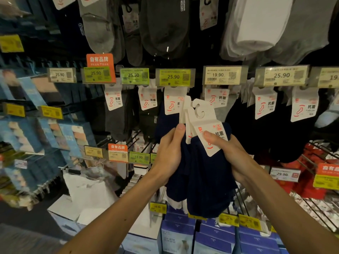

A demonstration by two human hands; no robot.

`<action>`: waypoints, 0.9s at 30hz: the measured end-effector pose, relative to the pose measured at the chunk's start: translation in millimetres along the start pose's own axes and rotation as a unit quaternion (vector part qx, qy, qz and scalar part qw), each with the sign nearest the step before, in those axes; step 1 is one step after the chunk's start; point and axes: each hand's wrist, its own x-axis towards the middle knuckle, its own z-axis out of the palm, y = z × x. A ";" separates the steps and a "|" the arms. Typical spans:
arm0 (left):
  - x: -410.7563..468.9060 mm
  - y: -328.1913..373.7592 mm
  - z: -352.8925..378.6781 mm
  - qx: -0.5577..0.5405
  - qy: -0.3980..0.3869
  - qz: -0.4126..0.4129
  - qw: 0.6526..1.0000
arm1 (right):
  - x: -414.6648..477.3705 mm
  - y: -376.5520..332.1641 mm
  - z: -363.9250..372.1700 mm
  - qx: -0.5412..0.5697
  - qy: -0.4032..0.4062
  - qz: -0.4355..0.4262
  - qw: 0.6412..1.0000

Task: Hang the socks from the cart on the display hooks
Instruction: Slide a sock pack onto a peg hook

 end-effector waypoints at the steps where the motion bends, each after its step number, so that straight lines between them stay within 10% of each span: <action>1: -1.4 1.5 0.3 0.015 0.010 0.004 1.000 | -0.7 1.0 0.6 0.001 0.005 -0.001 1.000; 10: -1.6 0.0 4.9 -0.010 0.163 0.050 0.985 | -10.5 10.0 1.9 0.016 0.033 0.001 0.999; 27: 59.7 13.6 -35.5 0.074 0.052 0.009 0.996 | -15.4 -28.8 -37.6 -0.066 0.069 -0.053 0.994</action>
